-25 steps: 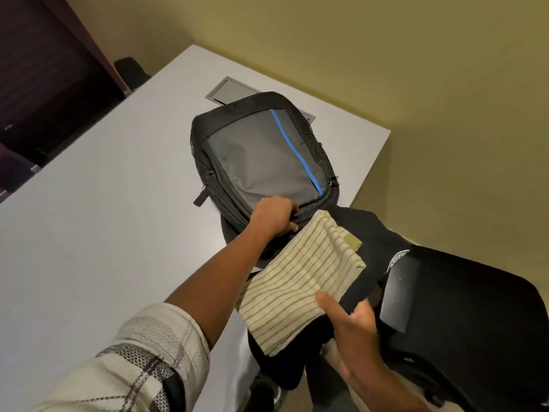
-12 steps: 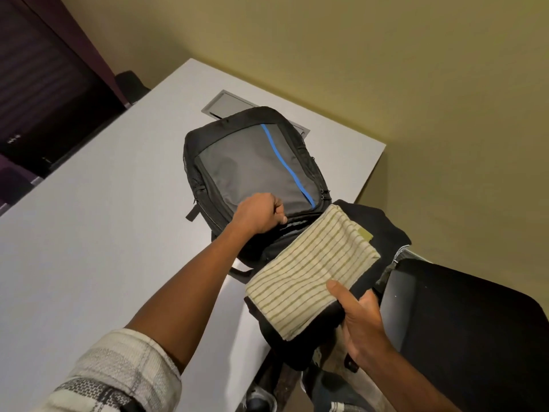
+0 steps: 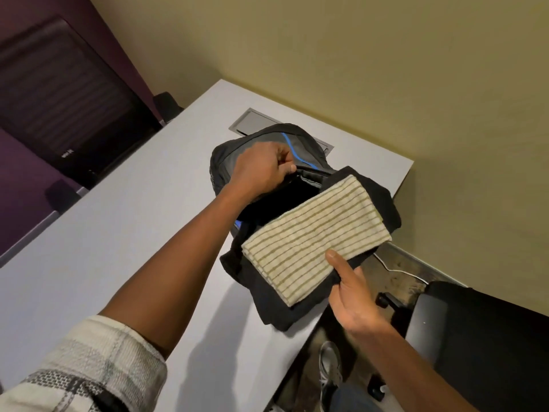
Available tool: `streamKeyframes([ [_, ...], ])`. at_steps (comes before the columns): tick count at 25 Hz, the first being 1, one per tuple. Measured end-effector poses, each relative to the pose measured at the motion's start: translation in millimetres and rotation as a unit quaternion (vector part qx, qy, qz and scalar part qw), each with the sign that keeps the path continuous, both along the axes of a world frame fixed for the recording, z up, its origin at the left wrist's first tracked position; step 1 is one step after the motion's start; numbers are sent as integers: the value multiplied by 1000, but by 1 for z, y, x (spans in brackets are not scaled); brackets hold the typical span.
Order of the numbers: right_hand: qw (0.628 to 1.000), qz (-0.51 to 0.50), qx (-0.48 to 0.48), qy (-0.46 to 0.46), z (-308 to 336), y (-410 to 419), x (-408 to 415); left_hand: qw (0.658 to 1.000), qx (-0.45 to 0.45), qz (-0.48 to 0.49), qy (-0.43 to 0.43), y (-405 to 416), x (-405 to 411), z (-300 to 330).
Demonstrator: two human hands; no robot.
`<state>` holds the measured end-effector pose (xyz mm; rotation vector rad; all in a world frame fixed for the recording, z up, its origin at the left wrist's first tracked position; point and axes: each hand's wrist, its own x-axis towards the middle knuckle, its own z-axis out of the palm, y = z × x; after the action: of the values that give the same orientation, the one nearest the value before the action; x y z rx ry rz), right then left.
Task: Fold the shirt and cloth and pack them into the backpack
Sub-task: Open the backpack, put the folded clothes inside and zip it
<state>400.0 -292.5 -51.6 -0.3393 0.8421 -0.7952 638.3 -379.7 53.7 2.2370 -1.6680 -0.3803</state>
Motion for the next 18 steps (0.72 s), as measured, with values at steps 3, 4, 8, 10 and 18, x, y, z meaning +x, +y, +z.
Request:
streamKeyframes([
  [3,990,-13,47,131,-37,-9,19,998,-45,25,-37,-14,12,26],
  [4,980,-16,52,191,-52,-9,21,997,-52,30,-46,-18,17,32],
  [8,961,-18,38,272,-71,-10,24,997,-42,17,-65,-25,22,38],
  [10,970,-41,49,234,-62,-13,28,998,-37,0,-55,-23,21,36],
  [18,986,-121,113,22,-17,-66,100,997,-36,-24,-70,-16,20,43],
])
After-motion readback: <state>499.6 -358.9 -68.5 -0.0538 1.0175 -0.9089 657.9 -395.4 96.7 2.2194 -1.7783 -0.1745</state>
